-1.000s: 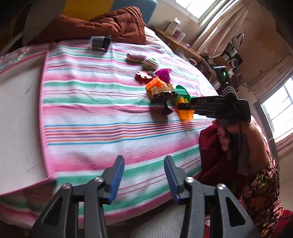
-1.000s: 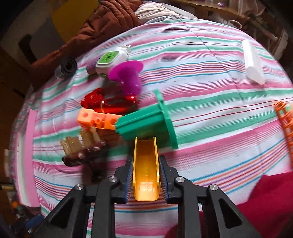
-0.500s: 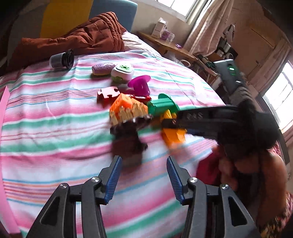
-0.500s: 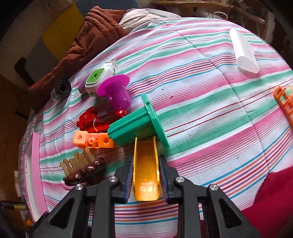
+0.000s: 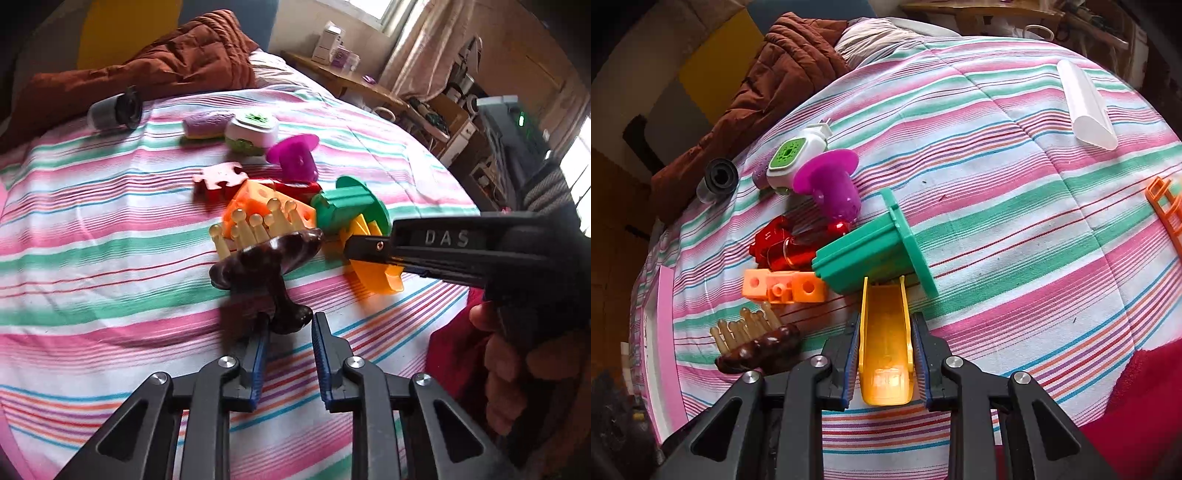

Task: Organize rigid objects
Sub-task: 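Grasp the dark brown flower toy with the left tool while the right tool holds the slide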

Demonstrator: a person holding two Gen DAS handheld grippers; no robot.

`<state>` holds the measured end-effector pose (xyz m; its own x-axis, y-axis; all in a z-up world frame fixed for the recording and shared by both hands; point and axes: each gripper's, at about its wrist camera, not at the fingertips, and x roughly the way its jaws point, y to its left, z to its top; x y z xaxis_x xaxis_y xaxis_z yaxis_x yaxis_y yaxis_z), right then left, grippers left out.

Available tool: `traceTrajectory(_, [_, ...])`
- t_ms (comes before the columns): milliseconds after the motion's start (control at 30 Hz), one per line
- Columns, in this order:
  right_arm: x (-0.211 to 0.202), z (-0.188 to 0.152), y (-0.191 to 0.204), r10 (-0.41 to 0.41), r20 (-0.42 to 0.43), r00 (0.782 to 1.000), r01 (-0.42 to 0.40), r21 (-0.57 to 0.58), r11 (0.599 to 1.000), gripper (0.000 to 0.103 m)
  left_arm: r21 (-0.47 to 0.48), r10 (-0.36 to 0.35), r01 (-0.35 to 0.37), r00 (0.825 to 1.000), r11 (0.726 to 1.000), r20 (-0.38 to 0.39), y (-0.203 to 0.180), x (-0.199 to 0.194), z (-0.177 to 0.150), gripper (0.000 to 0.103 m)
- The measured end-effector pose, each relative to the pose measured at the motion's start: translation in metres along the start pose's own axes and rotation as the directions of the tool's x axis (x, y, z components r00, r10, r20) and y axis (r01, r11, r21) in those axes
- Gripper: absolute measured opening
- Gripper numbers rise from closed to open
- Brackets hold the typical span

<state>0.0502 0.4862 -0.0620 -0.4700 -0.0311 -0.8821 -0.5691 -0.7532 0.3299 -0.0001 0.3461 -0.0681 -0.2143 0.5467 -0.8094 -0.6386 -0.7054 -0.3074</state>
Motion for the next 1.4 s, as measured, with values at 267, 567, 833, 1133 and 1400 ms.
traceTrajectory(267, [-0.001, -0.002, 0.009, 0.039, -0.003, 0.999, -0.039, -0.031, 0.999, 0.026, -0.029, 0.012, -0.009, 0.994, 1.0, 0.106, 0.014, -0.047, 0.01, 0.019])
traceTrajectory(567, [0.001, -0.005, 0.011, 0.043, -0.019, 0.999, -0.044, -0.044, 0.998, 0.026, 0.023, 0.118, -0.124, 0.979, 0.992, 0.168, 0.015, -0.045, 0.026, 0.026])
traceTrajectory(833, [0.004, -0.007, 0.016, 0.046, -0.036, 0.998, -0.048, -0.074, 0.996, 0.027, 0.032, 0.218, -0.227, 0.96, 0.973, 0.174, 0.028, -0.036, 0.041, 0.033])
traceTrajectory(1133, [0.006, -0.008, 0.023, 0.04, -0.043, 0.998, -0.045, -0.116, 0.992, 0.028, 0.057, 0.201, -0.21, 0.971, 0.976, 0.134, 0.032, -0.012, 0.053, 0.037])
traceTrajectory(1400, [0.006, -0.007, 0.023, 0.065, -0.042, 0.997, -0.07, -0.114, 0.991, 0.028, 0.003, 0.136, -0.139, 0.975, 0.99, 0.178, 0.047, -0.038, 0.053, 0.024])
